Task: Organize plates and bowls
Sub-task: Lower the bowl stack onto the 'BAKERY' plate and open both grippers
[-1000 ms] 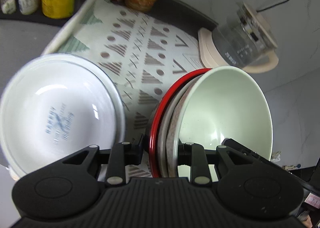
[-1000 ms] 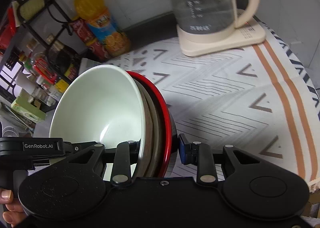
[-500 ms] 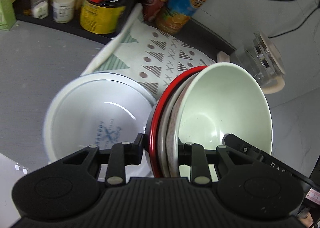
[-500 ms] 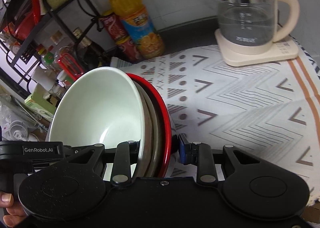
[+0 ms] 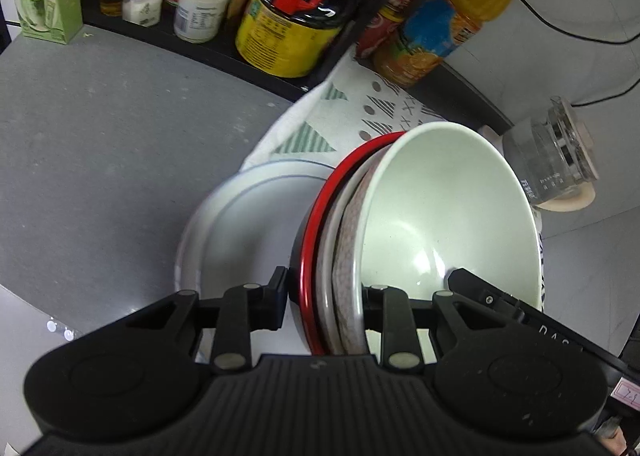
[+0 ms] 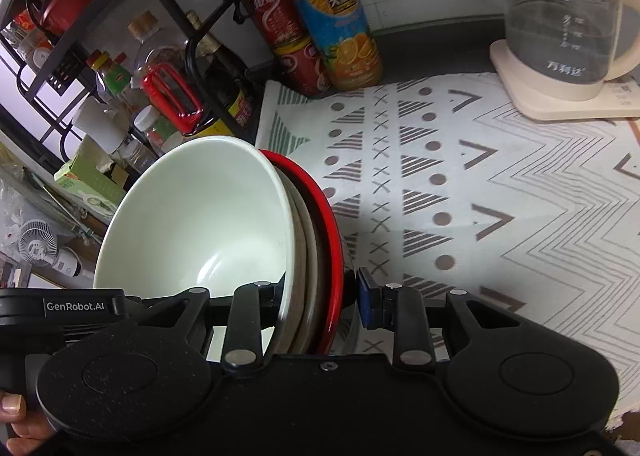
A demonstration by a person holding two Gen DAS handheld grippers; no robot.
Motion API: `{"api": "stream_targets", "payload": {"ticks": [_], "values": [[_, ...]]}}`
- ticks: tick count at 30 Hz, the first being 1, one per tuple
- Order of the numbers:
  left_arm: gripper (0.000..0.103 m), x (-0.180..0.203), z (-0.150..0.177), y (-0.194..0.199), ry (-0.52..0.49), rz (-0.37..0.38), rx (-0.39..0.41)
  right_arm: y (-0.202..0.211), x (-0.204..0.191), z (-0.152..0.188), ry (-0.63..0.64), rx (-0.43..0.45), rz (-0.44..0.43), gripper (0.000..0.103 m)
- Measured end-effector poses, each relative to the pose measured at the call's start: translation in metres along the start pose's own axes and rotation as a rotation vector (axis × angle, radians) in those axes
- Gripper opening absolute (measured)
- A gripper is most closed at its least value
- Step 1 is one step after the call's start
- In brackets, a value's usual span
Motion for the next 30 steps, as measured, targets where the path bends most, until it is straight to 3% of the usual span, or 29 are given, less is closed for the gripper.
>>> {"api": "stream_targets", "payload": {"ticks": [15, 30], "values": [[0.026, -0.035, -0.01, -0.015, -0.016, -0.028, -0.049, -0.031, -0.022, 0.014, -0.048, -0.025, 0.008, 0.029], [0.027, -0.04, -0.011, -0.028, -0.034, -0.014, -0.072, -0.041, -0.019, 0.033, -0.109, -0.026, 0.037, 0.029]]}}
Point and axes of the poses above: each gripper's, at about its wrist camera, not at the fingertips, and y roughly against the way its jaws point, x to its right, z to its underside, the point moved 5 cm from there along -y, roughly the way its jaws point, and after that the axes turned 8 degrees about y, right-handed, at the moved point
